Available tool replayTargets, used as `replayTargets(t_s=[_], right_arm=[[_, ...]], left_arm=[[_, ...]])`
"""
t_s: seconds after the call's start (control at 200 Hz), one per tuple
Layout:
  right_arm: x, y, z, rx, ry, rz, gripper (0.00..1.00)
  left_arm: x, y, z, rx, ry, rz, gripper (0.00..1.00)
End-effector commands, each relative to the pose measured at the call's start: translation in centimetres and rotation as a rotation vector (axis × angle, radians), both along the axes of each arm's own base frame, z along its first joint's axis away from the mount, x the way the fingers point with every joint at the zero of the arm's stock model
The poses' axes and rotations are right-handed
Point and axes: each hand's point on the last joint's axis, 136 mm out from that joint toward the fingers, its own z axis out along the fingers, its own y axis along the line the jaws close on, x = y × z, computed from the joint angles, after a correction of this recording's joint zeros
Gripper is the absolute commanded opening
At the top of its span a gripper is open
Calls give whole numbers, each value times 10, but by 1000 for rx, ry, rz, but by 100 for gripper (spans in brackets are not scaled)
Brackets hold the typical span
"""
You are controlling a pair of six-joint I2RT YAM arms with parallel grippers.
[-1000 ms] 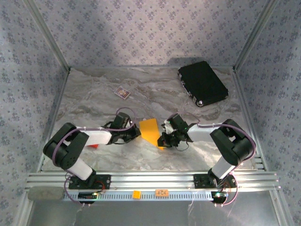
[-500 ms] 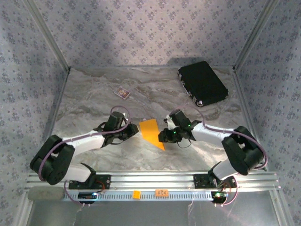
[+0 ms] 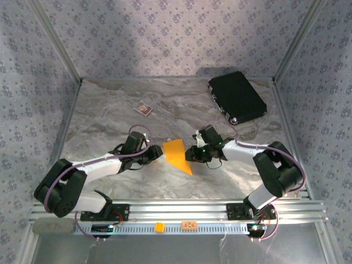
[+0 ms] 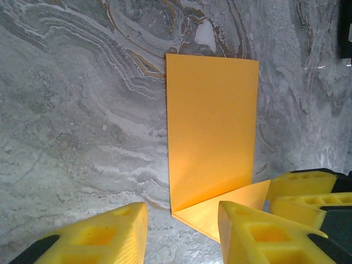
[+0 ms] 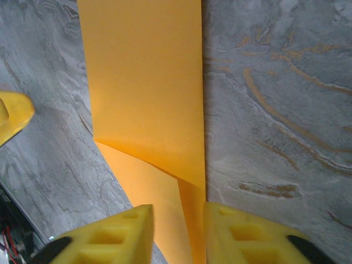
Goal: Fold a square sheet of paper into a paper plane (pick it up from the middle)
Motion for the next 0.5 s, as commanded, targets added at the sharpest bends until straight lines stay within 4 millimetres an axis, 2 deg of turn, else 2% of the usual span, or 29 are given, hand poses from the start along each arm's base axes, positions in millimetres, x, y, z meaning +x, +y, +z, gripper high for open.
replayTargets(t_s=[0.0, 0.25, 0.355, 0.495], right_arm=[[3, 11, 9, 48, -1, 21, 24], [0, 9, 9, 60, 7, 24, 9], [0, 8, 11, 67, -2, 21, 7], [1, 5, 14, 87, -7, 9, 5]], left_arm=[[-1, -3, 2, -8, -3, -11, 38], [0, -13, 8, -47, 5, -36, 39], [2, -16, 10, -52, 4, -46, 40], [5, -22, 10, -65, 11, -59, 48]])
